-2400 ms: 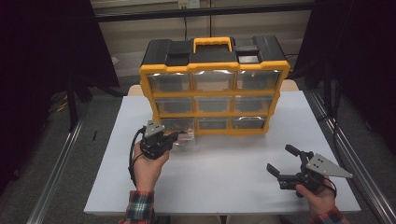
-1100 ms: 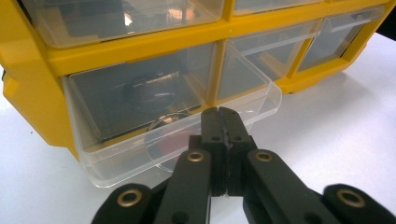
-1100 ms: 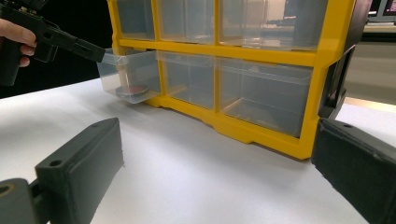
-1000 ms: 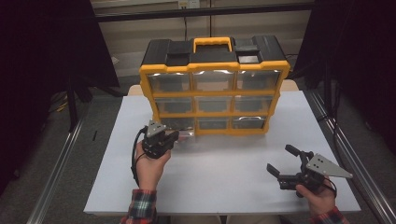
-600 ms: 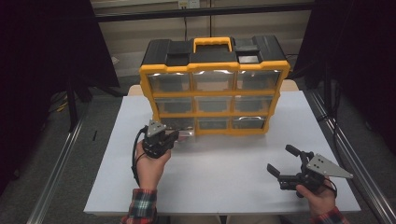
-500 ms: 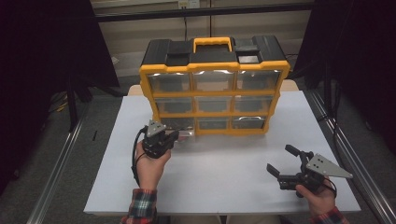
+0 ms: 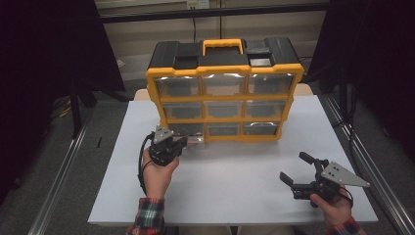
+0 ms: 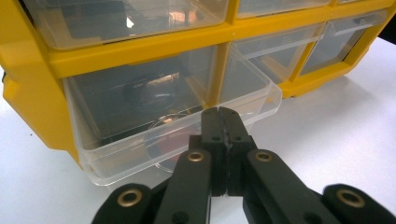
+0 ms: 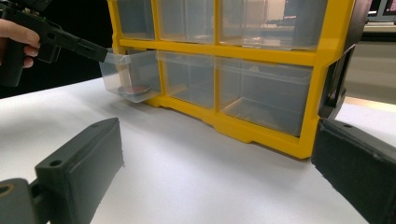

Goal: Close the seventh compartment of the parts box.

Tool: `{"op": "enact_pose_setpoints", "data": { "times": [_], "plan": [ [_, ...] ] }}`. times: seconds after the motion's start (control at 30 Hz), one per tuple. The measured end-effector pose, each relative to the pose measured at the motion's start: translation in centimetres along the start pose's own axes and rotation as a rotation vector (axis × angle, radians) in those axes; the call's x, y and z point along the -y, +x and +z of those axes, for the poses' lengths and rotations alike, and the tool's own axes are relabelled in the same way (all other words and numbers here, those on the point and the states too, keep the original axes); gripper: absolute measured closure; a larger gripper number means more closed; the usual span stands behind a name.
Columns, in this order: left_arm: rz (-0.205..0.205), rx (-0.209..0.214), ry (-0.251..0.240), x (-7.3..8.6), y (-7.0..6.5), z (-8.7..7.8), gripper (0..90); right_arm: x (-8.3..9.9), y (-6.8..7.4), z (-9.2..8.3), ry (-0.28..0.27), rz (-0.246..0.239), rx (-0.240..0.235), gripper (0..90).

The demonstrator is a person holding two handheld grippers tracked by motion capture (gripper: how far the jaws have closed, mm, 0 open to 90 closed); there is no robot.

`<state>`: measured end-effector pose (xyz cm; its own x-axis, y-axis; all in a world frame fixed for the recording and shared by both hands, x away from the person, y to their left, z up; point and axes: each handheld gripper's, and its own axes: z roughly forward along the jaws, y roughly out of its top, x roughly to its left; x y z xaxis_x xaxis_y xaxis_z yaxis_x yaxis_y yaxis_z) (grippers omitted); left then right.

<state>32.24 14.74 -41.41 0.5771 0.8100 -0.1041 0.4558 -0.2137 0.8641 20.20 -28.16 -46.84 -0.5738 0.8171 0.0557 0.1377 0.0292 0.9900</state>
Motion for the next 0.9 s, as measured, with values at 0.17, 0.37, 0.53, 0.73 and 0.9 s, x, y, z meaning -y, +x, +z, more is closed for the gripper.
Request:
{"op": "enact_pose_setpoints", "data": {
  "times": [0.17,0.37,0.53,0.73,0.9],
  "plan": [
    [0.001,-0.001,0.000,0.01,-0.01,0.00,90.0,-0.02,0.00,-0.02,-0.002,0.000,0.000,1.9],
    [0.002,-0.004,0.006,-0.04,0.09,0.07,90.0,0.00,-0.03,-0.03,-0.002,-0.001,0.000,1.9],
    [-0.003,-0.010,0.005,-0.05,0.08,0.15,90.0,0.03,-0.08,-0.17,-0.001,0.003,0.002,1.9],
    [-0.006,-0.010,-0.008,0.02,0.13,0.30,90.0,0.02,-0.03,-0.19,0.000,0.002,0.002,1.9],
    [-0.005,-0.014,-0.011,0.02,0.12,0.44,90.0,0.02,-0.03,-0.15,0.001,0.000,0.004,1.9]
  ]
}}
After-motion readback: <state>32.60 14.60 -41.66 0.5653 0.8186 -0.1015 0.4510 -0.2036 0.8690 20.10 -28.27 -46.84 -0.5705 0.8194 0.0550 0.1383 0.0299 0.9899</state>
